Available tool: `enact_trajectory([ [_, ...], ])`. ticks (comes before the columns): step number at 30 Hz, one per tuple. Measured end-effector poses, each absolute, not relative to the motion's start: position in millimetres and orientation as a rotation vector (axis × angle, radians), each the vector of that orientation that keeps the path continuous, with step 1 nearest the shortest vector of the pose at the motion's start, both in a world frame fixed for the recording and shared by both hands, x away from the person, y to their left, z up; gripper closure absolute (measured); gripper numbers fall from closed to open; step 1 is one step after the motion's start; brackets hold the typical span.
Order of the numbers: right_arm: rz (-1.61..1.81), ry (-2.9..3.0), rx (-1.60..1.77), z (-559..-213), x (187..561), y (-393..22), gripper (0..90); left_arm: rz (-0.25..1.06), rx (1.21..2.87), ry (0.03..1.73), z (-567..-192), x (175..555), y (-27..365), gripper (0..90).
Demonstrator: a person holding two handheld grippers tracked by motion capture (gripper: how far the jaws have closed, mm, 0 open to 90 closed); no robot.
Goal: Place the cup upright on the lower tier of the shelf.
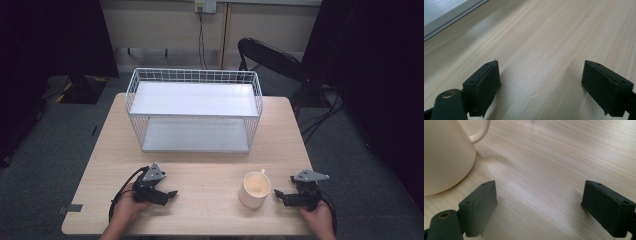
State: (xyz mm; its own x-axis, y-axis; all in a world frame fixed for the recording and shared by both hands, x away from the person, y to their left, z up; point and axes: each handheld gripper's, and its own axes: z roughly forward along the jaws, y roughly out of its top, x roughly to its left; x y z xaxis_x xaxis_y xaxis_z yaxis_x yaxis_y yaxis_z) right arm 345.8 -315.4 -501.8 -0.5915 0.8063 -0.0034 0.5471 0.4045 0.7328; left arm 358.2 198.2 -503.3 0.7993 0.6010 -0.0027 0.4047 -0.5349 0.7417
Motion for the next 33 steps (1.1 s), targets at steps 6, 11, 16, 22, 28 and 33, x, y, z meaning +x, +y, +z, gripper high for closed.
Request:
enact_trajectory([
  [6,0.953,2.321,1.214,-498,346,-313,13.0,0.32,2.207,0.74,-503,358,198,15.1],
  [11,0.914,2.379,1.176,-488,343,-311,17.9,0.318,2.207,0.739,-503,359,199,15.0],
  [16,0.972,2.36,1.166,-470,339,-312,17.5,0.317,2.208,0.738,-503,359,199,14.9],
  [22,1.032,2.342,1.151,-447,334,-311,18.0,0.315,2.209,0.735,-503,359,199,14.7],
  [28,1.023,2.358,1.141,-431,335,-309,18.5,0.309,2.204,0.736,-503,359,199,14.7],
  [33,1.094,2.347,1.159,-414,337,-309,16.5,0.315,2.21,0.733,-503,359,199,14.4],
])
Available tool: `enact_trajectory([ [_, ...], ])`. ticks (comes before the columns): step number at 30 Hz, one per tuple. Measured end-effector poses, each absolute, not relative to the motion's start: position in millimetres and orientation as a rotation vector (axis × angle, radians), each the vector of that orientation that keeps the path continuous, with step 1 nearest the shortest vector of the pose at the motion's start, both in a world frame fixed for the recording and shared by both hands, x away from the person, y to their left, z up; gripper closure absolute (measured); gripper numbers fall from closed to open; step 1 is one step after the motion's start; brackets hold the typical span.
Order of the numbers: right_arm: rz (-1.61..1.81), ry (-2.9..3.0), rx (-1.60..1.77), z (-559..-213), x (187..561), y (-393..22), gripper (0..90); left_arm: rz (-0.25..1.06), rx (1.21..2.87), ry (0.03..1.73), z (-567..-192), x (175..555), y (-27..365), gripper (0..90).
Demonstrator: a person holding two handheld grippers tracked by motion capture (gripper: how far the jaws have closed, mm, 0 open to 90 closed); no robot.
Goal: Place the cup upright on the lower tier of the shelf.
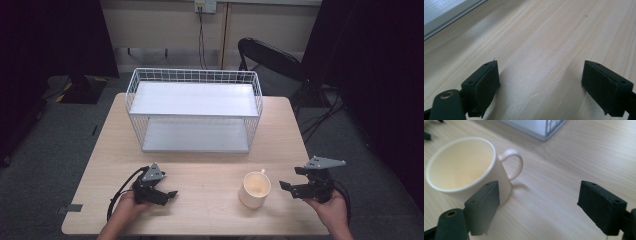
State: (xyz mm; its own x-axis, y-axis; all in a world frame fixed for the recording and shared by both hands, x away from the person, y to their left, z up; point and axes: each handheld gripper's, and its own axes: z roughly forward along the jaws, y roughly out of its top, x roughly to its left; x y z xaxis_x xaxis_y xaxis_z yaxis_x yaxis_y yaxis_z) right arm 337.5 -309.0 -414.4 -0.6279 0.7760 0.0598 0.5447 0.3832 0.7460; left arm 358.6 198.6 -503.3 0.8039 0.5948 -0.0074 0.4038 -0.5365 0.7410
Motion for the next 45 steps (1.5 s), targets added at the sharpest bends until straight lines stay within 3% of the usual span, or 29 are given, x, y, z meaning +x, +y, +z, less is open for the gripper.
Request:
enact_trajectory([
  [19,1.16,2.456,1.069,-414,345,-258,24.4,0.315,2.21,0.732,-503,359,199,14.2],
  [23,1.14,2.478,1.06,-418,345,-249,32.7,0.314,2.21,0.731,-503,359,199,14.2],
  [37,1.052,2.489,1.171,-433,349,-241,49.2,0.314,2.211,0.731,-503,359,199,14.1],
  [38,1.046,2.493,1.182,-436,350,-240,55.8,0.314,2.211,0.731,-503,359,199,14.1],
  [43,1.042,2.486,1.196,-437,352,-238,68.8,0.314,2.211,0.731,-503,359,199,14.1],
  [44,1.023,2.47,1.214,-436,354,-236,76.2,0.314,2.211,0.731,-503,359,199,14.1],
  [45,1.023,2.47,1.214,-436,354,-236,76.2,0.314,2.211,0.731,-503,359,199,14.1],
])
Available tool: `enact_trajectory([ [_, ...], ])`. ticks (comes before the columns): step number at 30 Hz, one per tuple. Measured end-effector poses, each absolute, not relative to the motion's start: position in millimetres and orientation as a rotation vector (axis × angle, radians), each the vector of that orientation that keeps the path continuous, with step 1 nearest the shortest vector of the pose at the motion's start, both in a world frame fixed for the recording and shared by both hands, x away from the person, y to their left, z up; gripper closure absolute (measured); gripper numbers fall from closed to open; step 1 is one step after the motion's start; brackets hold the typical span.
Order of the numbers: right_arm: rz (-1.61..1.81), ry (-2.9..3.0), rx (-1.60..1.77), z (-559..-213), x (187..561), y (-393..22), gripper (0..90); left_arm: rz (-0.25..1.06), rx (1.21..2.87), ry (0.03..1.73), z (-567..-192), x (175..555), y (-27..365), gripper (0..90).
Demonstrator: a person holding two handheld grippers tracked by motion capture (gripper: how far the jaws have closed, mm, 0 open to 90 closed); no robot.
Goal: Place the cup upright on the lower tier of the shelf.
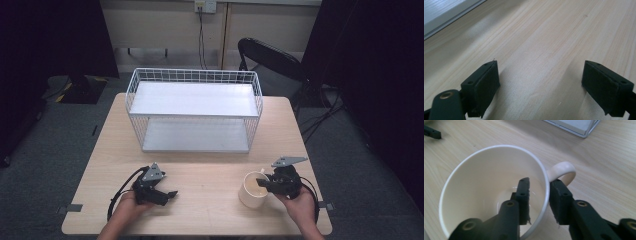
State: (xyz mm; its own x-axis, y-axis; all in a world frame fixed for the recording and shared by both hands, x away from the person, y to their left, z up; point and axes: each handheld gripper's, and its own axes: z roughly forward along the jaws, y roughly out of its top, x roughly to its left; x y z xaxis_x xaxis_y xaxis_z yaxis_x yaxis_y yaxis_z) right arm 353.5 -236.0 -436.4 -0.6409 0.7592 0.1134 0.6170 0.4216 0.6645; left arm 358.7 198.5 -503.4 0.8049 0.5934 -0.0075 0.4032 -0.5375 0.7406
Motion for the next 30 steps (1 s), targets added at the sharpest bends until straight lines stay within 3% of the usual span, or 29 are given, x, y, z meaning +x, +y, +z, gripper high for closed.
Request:
enact_trajectory([
  [5,1.004,2.451,1.221,-432,357,-233,82.5,0.314,2.211,0.73,-503,359,199,14.1],
  [30,1.03,2.424,1.186,-412,380,-198,82.7,0.314,2.213,0.728,-503,359,199,13.9],
])
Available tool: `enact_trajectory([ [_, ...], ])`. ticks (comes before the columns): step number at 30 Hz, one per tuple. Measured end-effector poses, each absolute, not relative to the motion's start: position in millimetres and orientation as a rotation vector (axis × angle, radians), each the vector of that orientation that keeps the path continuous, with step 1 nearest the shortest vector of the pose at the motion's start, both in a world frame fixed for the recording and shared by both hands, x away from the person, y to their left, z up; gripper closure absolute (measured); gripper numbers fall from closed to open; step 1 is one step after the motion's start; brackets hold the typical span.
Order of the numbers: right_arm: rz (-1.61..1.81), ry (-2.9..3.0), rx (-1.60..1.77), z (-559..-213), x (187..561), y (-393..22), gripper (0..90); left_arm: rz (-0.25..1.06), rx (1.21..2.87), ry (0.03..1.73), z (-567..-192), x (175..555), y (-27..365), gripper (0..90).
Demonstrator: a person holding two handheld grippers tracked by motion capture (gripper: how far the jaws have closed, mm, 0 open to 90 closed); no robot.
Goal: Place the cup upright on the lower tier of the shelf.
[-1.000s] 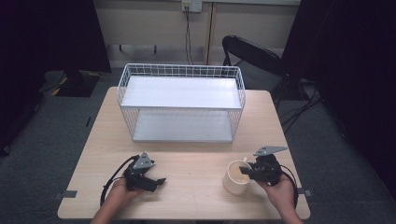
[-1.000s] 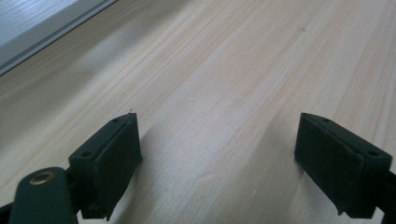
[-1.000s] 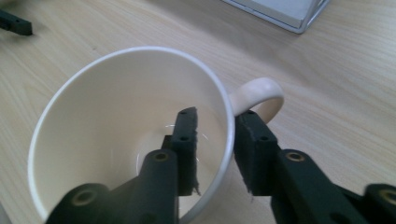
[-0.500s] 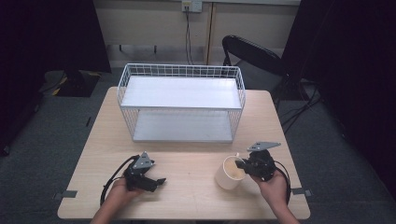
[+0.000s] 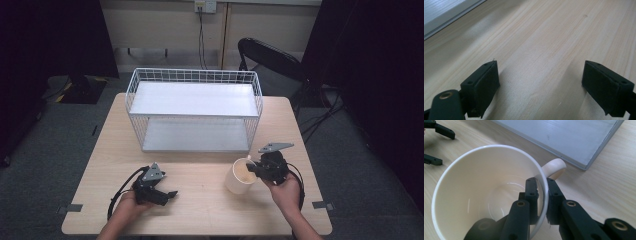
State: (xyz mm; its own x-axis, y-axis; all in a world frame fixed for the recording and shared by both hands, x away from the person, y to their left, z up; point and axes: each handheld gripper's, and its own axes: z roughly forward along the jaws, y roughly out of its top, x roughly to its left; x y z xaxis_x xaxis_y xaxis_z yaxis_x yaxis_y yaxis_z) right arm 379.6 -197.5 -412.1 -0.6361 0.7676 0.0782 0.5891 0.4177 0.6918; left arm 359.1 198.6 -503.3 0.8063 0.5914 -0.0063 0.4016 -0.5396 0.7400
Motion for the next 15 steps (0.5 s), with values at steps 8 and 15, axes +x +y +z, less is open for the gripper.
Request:
enact_trajectory([
  [8,1.024,2.42,1.18,-410,388,-189,82.7,0.314,2.213,0.728,-503,359,199,13.9],
  [15,1.025,2.396,1.185,-406,396,-178,82.7,0.314,2.213,0.728,-503,359,199,13.9],
])
